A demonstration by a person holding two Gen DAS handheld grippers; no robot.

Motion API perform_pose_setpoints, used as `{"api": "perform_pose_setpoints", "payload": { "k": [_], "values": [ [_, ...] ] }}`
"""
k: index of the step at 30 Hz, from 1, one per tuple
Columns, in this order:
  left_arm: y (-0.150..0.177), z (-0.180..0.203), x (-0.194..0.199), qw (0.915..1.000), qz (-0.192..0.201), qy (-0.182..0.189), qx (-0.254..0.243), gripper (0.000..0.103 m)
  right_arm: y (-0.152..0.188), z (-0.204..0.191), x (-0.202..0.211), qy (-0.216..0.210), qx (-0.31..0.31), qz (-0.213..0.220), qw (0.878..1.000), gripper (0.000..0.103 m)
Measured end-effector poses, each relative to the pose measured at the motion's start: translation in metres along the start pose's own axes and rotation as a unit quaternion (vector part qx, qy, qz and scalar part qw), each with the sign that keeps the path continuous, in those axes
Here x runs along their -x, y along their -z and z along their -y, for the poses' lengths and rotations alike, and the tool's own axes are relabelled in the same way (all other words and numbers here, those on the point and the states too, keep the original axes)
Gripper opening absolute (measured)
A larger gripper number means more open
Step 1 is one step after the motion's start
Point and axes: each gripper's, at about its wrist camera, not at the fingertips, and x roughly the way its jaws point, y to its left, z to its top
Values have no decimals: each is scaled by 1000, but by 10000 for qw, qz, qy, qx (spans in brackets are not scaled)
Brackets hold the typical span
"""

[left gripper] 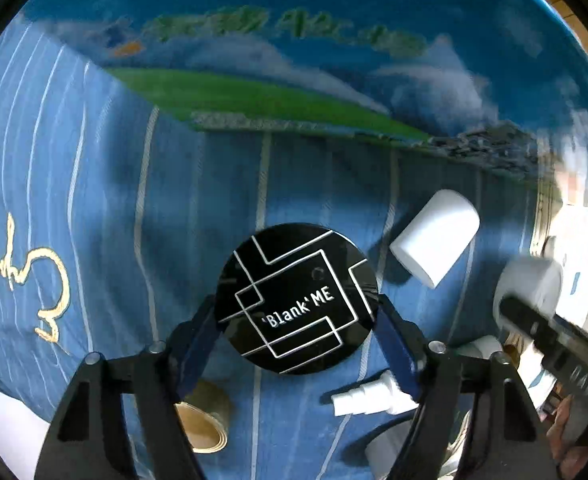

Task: Organize rigid objects
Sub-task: 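Grasp the black 'Blank ME' tin with the left tool while the right tool grasps the white jar, then carry the black tin and white jar into the box and release both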

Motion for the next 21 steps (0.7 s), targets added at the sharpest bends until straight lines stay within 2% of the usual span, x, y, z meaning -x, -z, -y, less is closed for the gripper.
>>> {"api": "perform_pose_setpoints", "payload": {
  "k": [5, 10, 13, 16, 19, 21],
  "values": [
    [15, -3, 0, 9999, 17, -121, -53, 75, 25, 1, -3, 248, 307, -524, 9978, 72],
    [13, -8, -20, 9996, -195, -38, 177, 76, 22, -2, -12, 428, 266, -558, 9972, 73],
    [9, -5, -23, 9996, -103, -236, 105, 76, 14, -9, -16, 470, 181, -529, 9973, 75],
    [11, 3, -26, 9996, -11, -251, 144, 73, 7, -14, -16, 542, 77, -450, 9975, 77],
    [20, 2, -23, 9995, 77, -276, 146, 73, 7, -26, -17, 908, 206, -415, 9948, 71],
    [25, 6, -16, 9993, 105, -316, 141, 73, 10, -36, -18, 1155, 388, -433, 9916, 71]
  ]
}}
